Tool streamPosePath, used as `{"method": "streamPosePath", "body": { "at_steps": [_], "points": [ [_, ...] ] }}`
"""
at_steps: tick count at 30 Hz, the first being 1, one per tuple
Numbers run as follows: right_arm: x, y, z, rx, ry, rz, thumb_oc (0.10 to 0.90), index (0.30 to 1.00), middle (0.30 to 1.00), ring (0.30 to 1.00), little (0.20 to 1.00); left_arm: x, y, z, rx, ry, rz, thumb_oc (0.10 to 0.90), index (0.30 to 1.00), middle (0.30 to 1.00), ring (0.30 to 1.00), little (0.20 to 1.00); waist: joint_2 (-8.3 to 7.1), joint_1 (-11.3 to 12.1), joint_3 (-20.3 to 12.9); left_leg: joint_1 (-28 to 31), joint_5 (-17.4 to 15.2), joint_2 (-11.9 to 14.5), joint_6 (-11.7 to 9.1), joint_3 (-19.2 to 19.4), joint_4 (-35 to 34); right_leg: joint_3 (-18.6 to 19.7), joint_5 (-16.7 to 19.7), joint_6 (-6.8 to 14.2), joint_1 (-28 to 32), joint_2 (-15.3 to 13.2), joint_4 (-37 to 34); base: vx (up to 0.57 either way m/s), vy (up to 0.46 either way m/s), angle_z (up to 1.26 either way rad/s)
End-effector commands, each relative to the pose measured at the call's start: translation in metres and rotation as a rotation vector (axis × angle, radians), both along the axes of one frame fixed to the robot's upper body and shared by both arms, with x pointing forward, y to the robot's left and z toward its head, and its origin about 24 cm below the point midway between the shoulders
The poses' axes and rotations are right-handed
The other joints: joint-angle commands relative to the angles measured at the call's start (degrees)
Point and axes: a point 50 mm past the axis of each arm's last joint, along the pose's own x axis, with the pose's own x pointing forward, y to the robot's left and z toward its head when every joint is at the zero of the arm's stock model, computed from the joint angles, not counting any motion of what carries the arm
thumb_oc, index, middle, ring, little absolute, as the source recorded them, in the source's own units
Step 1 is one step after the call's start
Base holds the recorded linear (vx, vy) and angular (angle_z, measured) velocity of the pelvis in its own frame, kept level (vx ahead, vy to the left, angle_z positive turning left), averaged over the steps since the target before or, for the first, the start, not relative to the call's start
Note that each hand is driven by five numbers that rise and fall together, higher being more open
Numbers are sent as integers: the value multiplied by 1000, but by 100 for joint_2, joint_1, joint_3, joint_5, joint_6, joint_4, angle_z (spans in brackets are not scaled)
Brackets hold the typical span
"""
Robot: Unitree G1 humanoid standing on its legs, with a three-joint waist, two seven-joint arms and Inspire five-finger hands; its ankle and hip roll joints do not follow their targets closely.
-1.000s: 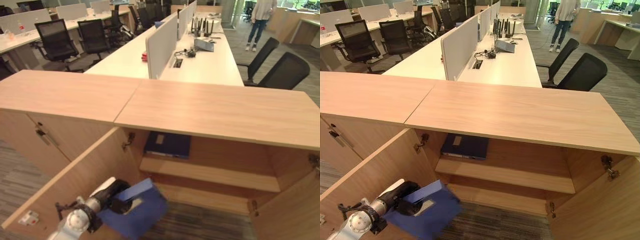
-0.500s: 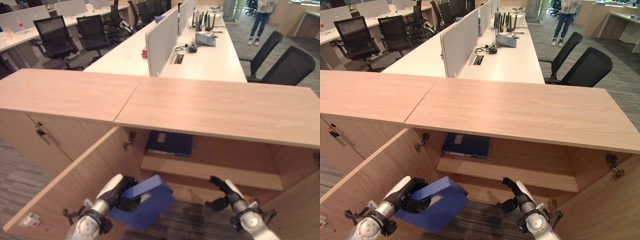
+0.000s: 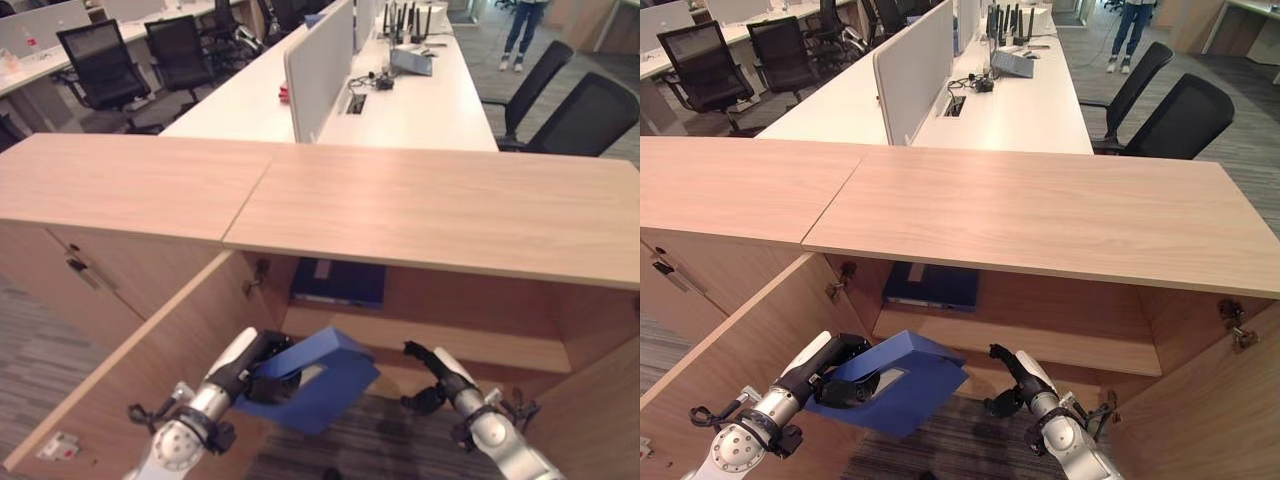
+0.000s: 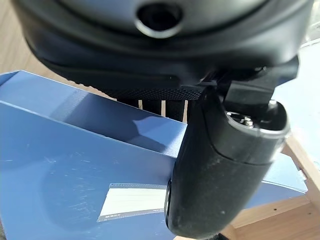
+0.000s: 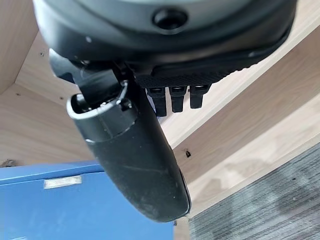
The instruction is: Put the empty folder in the office cabinet
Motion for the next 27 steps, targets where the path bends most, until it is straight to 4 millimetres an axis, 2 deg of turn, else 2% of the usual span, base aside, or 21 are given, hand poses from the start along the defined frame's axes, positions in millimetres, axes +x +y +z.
{"method": "streamPosePath", "body": {
  "at_steps": [1,14,19,27],
  "points": [
    [38,30,61,77,-301,177,800,900,900,900,900,32,-14,63,-65,-325,-116,400,300,300,300,300,-163,-33,-169,409,-901,43,-83,-139,-5,-155,-184,351,-167,-236,38,0,0,0],
    [47,54,81,128,-387,244,800,900,900,900,900,38,-33,79,-120,-369,-220,400,300,300,300,300,-164,-20,-204,445,-905,56,-78,-133,-5,-152,-190,343,-147,-240,38,0,0,0],
    [46,60,78,154,-363,262,800,900,900,900,900,40,-38,81,-149,-368,-244,400,300,300,300,300,-170,-22,-213,451,-909,56,-84,-121,-5,-154,-193,339,-142,-235,38,0,0,0],
    [47,67,83,168,-377,294,800,900,900,900,900,44,-61,103,-282,-373,-412,400,300,300,300,300,-166,-78,-263,458,-907,65,-100,-112,-5,-164,-179,347,-132,-246,38,0,0,0]
  ]
}}
